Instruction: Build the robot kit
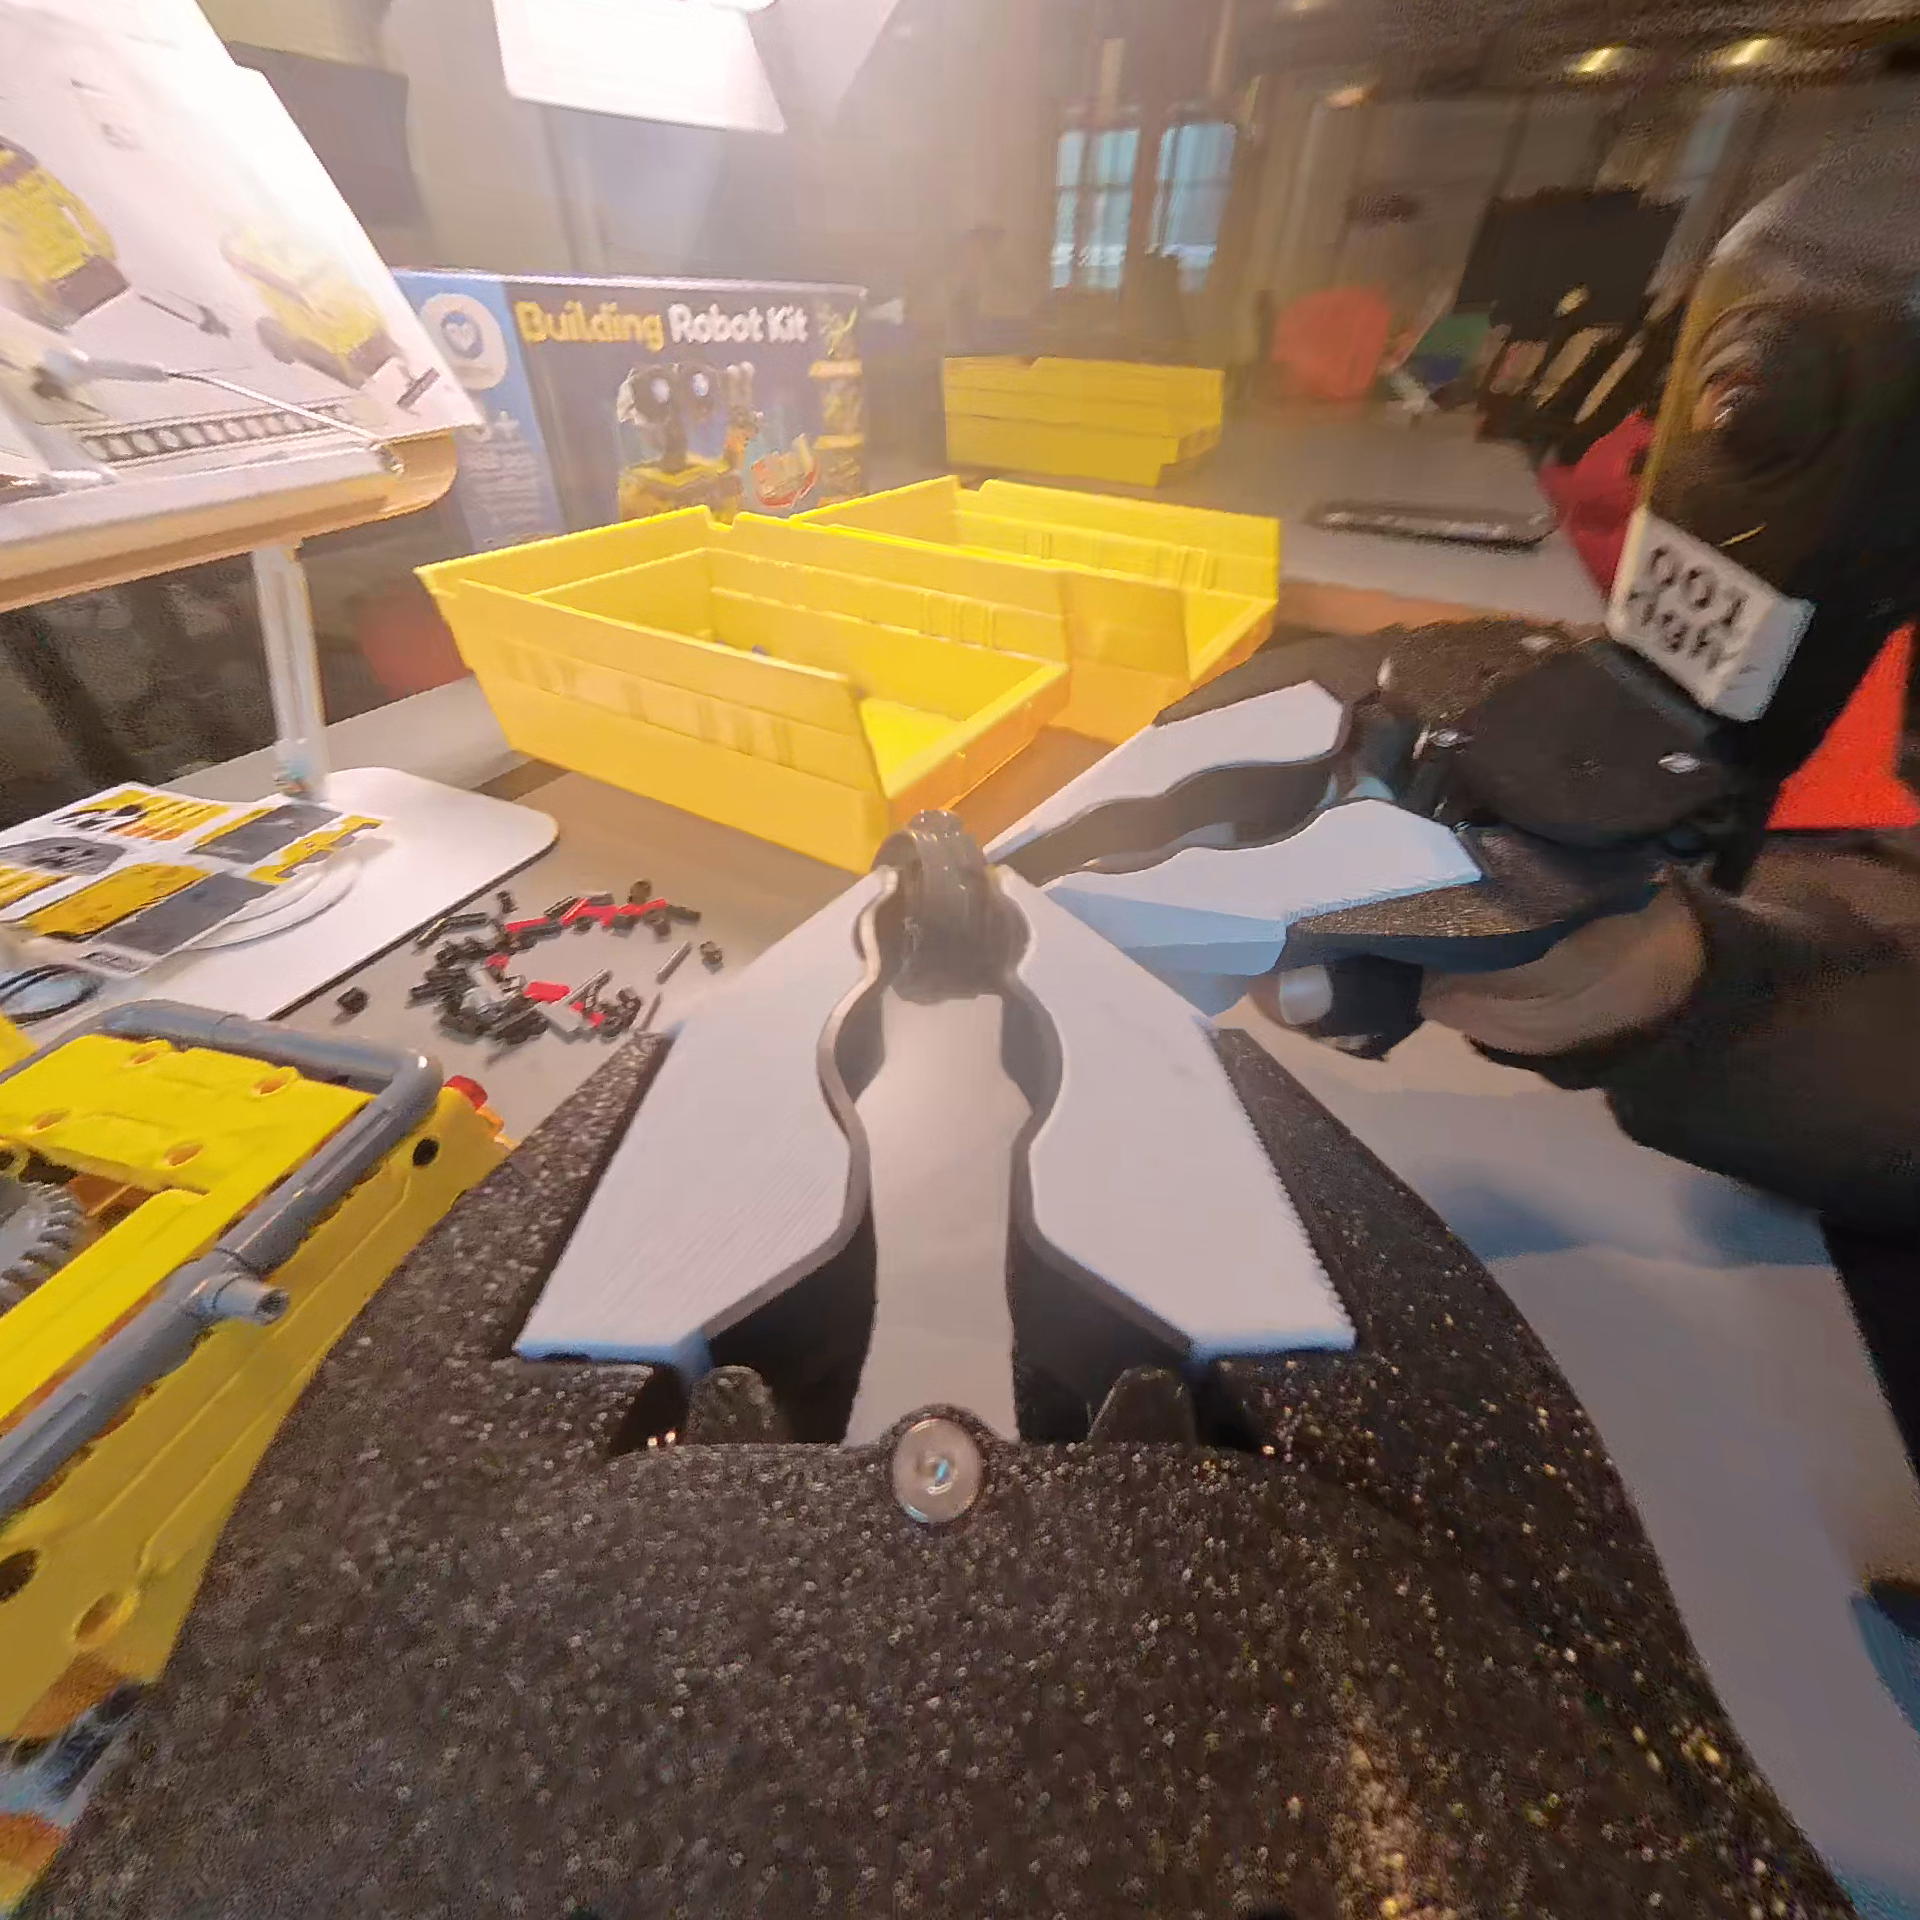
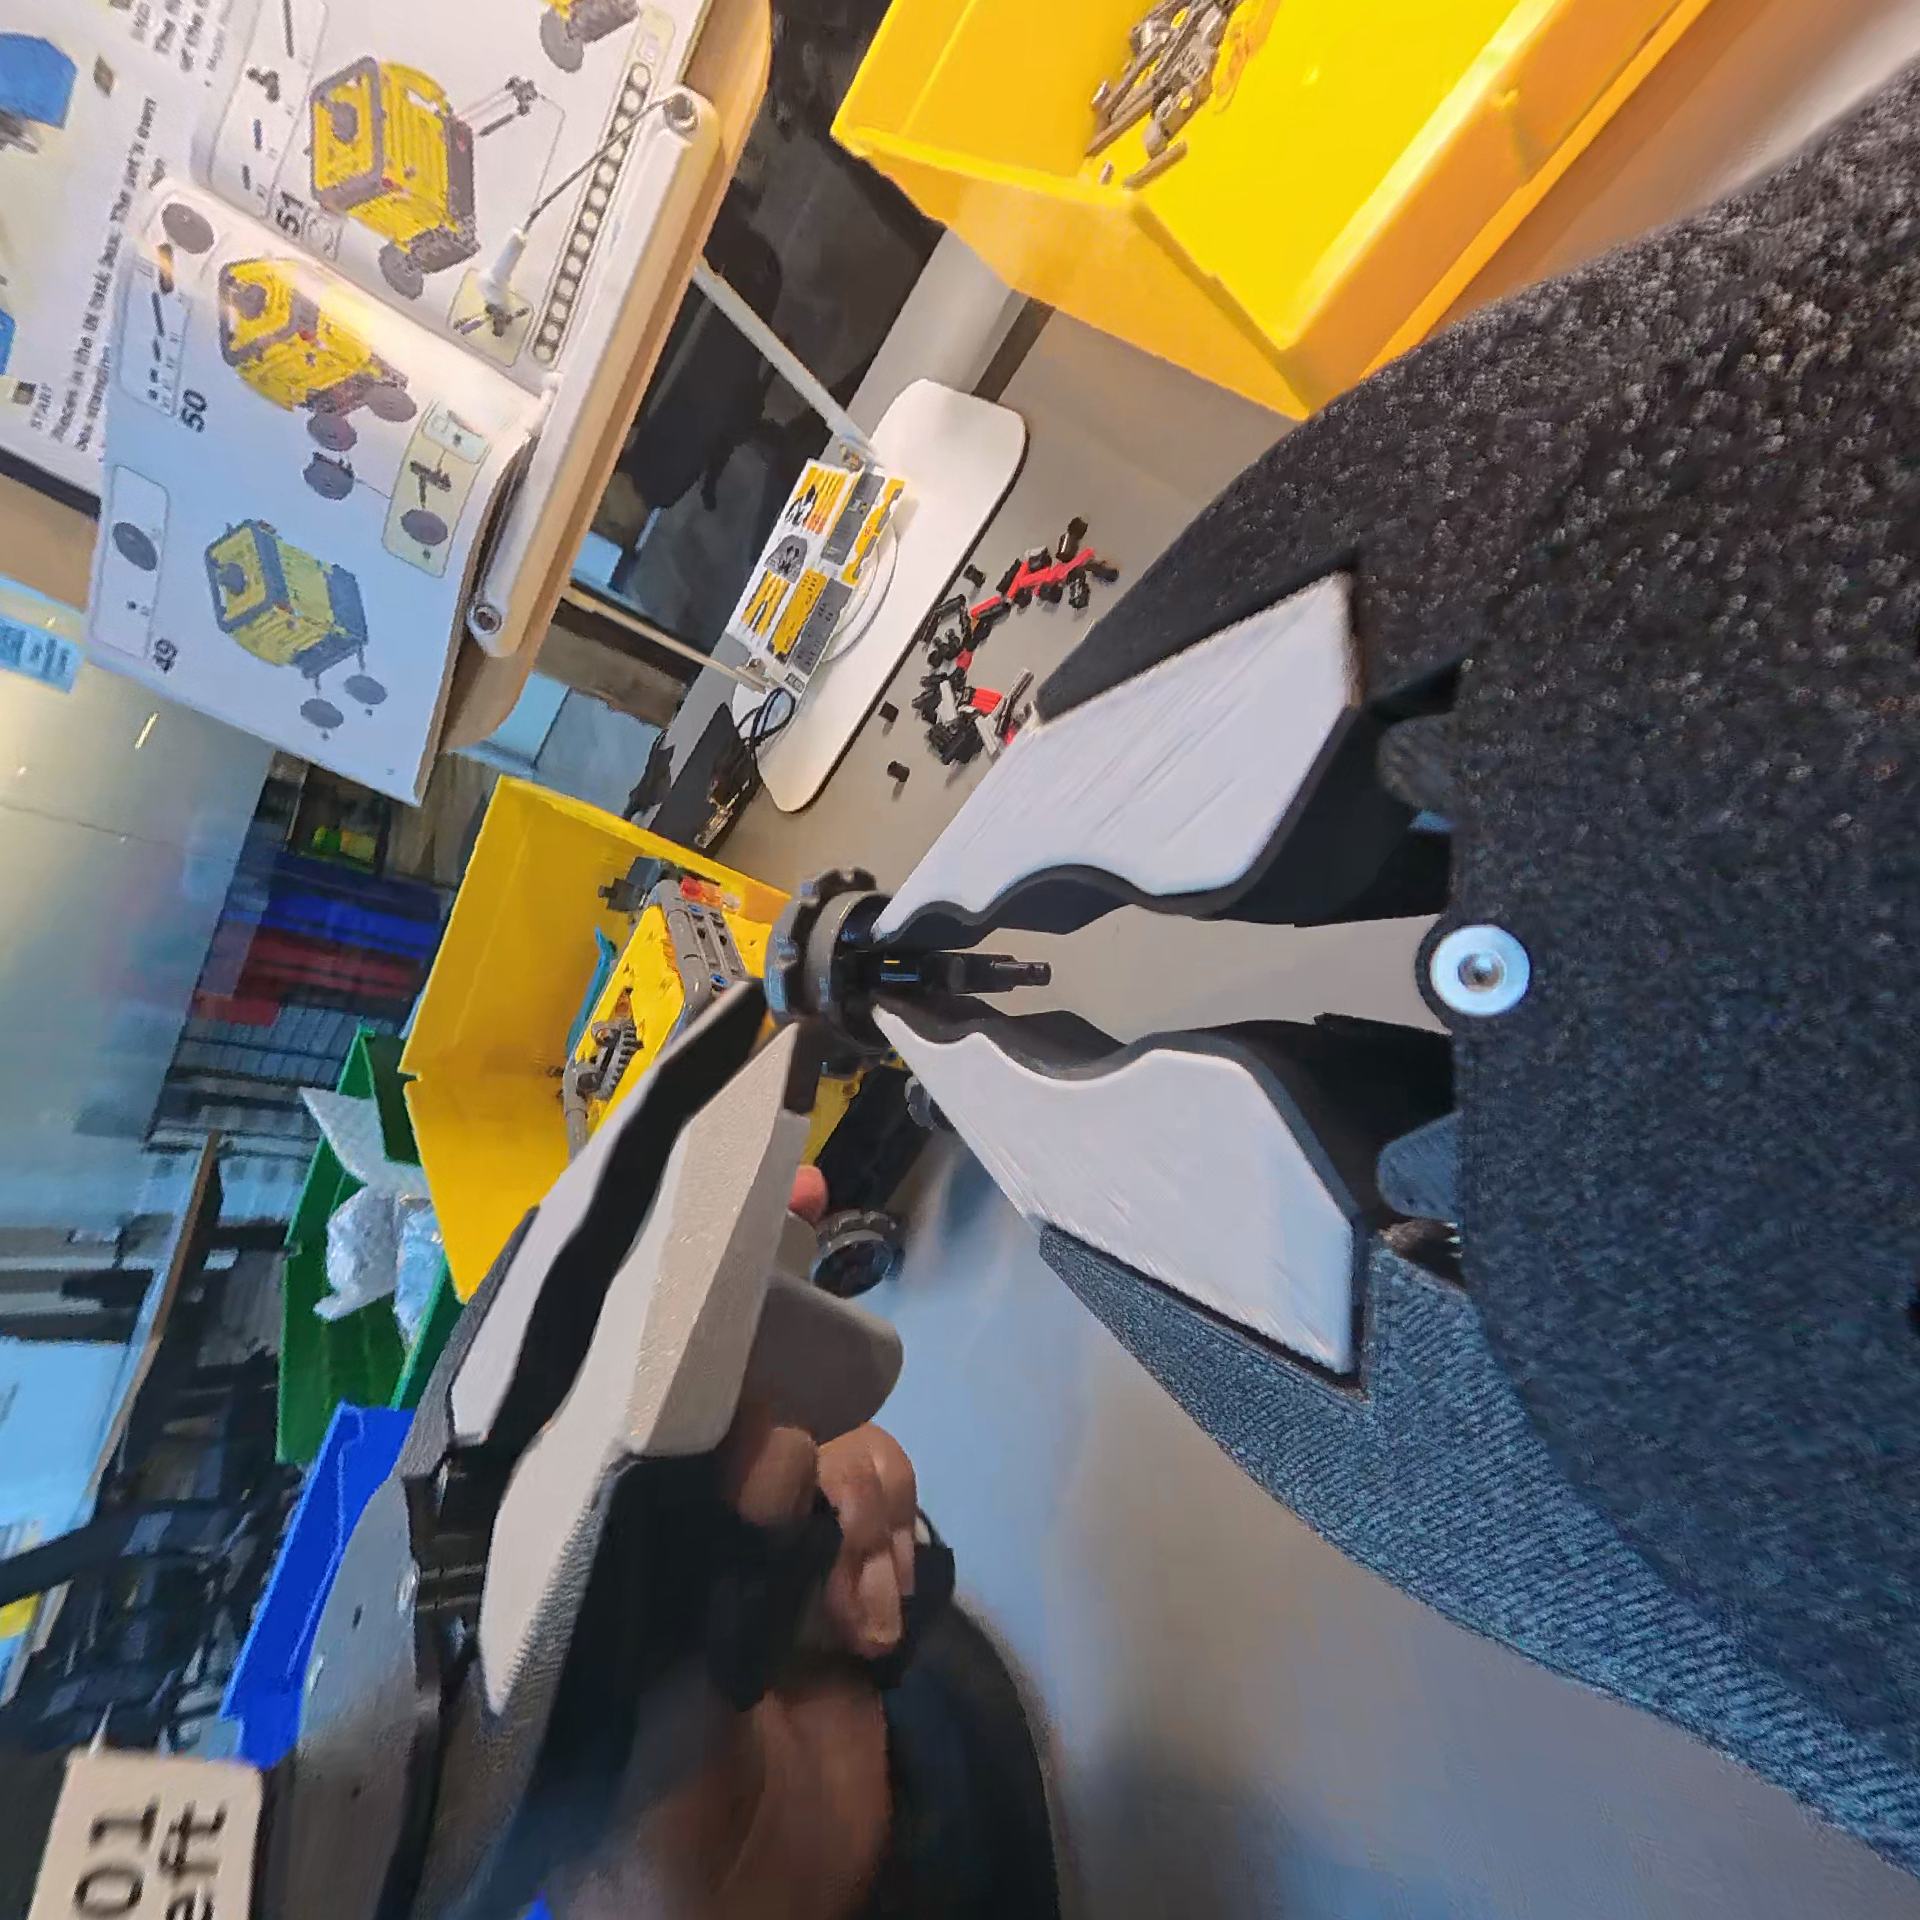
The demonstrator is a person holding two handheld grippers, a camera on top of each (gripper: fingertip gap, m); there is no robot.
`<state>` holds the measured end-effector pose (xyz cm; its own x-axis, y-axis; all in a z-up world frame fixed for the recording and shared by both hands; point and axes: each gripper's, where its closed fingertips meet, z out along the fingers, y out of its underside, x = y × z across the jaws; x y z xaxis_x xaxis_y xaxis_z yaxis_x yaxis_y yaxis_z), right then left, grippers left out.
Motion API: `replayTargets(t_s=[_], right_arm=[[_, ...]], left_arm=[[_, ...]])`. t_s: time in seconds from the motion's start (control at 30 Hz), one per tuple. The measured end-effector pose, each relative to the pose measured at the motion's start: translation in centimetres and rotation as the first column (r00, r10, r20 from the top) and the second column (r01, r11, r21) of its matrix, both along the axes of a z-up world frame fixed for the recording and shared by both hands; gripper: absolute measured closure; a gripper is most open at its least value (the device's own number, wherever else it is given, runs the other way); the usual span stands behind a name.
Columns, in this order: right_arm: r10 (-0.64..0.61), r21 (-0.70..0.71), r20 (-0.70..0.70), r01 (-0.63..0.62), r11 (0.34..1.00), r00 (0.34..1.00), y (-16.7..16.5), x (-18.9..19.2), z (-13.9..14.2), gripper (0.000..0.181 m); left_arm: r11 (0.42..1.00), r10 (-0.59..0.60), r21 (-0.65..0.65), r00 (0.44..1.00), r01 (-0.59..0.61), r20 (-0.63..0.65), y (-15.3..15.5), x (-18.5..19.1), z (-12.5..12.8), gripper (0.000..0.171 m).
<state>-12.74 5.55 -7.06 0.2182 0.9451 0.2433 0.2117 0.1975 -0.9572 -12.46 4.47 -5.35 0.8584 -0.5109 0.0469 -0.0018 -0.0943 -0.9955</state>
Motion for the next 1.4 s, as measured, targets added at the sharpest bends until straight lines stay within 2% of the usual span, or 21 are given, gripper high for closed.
replayTargets(t_s=[0.1,0.23,0.3,0.37,0.43,0.77,0.97,1.37,1.4], right_arm=[[0.114,0.010,0.008,-0.114,0.993,0.993,-1.0,0.4,0.1,0.174],[0.275,0.055,0.032,-0.277,0.959,0.961,-3.2,1.0,0.5,0.174],[0.352,0.062,0.028,-0.353,0.934,0.936,-4.5,1.2,0.9,0.174],[0.382,0.081,0.043,-0.384,0.920,0.923,-5.0,1.4,0.9,0.174],[0.411,0.090,0.037,-0.413,0.906,0.911,-5.4,1.7,1.0,0.174],[0.425,0.182,0.111,-0.439,0.880,0.898,-5.4,2.2,-0.2,0.174],[0.472,0.196,0.155,-0.495,0.846,0.868,-5.6,2.8,-1.1,0.174],[0.524,0.163,0.165,-0.547,0.821,0.835,-5.4,3.8,-2.7,0.174],[0.520,0.160,0.169,-0.544,0.824,0.837,-5.3,3.9,-2.9,0.174]], left_arm=[[0.990,-0.134,-0.006,0.973,0.138,0.186,-0.8,-0.3,1.4,0.133],[0.916,-0.333,-0.086,0.865,0.391,0.376,-2.1,1.2,0.7,0.106],[0.873,-0.406,-0.085,0.812,0.480,0.419,-3.0,2.2,0.7,0.107],[0.838,-0.463,-0.073,0.776,0.540,0.429,-3.8,3.0,0.9,0.119],[0.841,-0.457,-0.086,0.788,0.534,0.413,-3.7,3.1,0.6,0.135],[0.836,-0.471,-0.170,0.842,0.521,0.263,-3.9,3.2,-1.1,0.137],[0.819,-0.491,-0.219,0.846,0.530,0.210,-4.2,3.6,-2.1,0.138],[0.789,-0.497,-0.293,0.841,0.540,0.212,-4.1,4.2,-3.7,0.140],[0.789,-0.495,-0.294,0.842,0.540,0.217,-4.1,4.1,-3.7,0.145]])
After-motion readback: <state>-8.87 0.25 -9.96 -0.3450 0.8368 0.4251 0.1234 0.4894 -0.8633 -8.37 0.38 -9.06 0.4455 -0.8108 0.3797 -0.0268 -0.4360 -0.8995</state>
